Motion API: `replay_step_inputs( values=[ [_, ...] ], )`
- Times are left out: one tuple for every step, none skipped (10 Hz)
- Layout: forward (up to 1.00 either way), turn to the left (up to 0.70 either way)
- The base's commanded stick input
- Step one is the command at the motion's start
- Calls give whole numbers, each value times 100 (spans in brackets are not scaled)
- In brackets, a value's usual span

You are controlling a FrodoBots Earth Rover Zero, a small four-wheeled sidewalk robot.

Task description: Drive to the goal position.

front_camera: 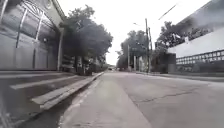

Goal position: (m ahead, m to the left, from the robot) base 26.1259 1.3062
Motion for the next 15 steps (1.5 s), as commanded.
replay_step_inputs(
  values=[
    [70,-3],
    [70,-7],
    [70,-10],
    [70,-13],
    [70,-3],
    [70,-1],
    [70,0],
    [70,0],
    [70,0],
    [70,0],
    [70,0],
    [70,0],
    [70,0],
    [70,0],
    [70,0]
  ],
)
